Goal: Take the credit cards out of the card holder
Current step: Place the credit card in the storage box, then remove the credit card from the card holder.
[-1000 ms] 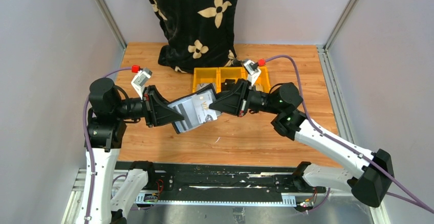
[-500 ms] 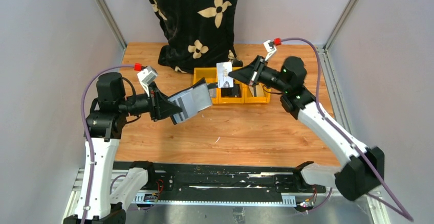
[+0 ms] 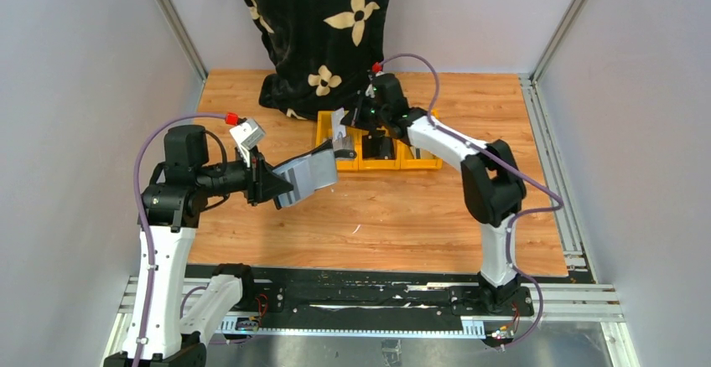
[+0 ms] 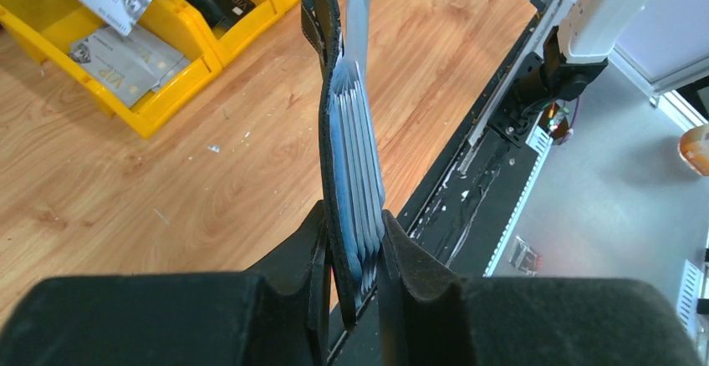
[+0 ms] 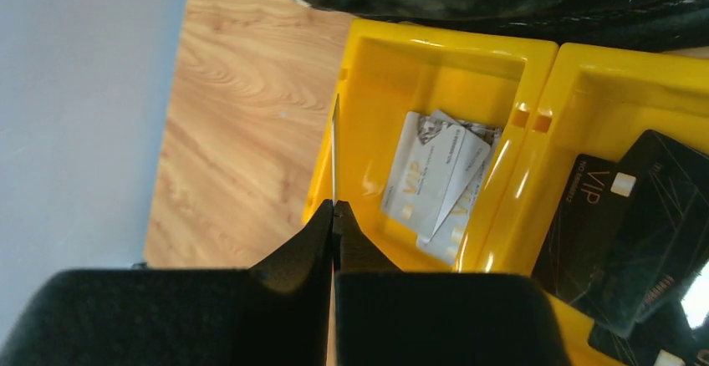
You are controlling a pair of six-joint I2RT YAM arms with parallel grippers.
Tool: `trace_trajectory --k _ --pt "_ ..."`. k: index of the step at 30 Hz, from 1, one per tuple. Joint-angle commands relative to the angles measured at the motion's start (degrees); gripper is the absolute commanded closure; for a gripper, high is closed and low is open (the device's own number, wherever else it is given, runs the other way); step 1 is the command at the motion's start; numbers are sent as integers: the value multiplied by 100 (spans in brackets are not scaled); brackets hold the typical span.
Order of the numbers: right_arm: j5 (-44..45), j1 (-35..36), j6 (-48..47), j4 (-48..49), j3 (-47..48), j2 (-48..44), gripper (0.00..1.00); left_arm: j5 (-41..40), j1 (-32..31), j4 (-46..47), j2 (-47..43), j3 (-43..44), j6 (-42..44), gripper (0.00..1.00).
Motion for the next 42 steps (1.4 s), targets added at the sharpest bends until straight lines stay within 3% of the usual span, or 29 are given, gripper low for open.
trace_trajectory --k 1,8,15,20,22,25,28,31,34,42 --pt "991 346 -78 -624 722 633 100 -10 -9 -89 -60 32 278 100" --pt "1149 486 464 -435 1090 1287 99 42 -6 -196 -91 81 422 100" --pt "1426 522 216 -780 1266 1120 61 41 -2 -288 -188 103 527 100" --pt "1485 524 -274 -1060 1124 282 51 9 -1 -314 -204 134 577 100" --pt "1173 516 -558 -890 834 -444 45 29 -12 -320 -207 144 598 100" --pt "-282 419 -703 -432 292 -1359 35 113 -9 -345 -225 124 634 100" --pt "-1784 387 -483 168 -147 -2125 24 169 -9 -374 -291 97 698 100" --pt "-2982 539 -25 1030 -709 -2613 21 368 -12 -385 -339 71 721 100" --pt "-3398 852 -696 614 -789 -2924 20 613 -9 -381 -336 68 666 100" --pt "-3344 1484 -2476 -1535 -381 -2968 16 950 -9 -409 -395 103 583 100"
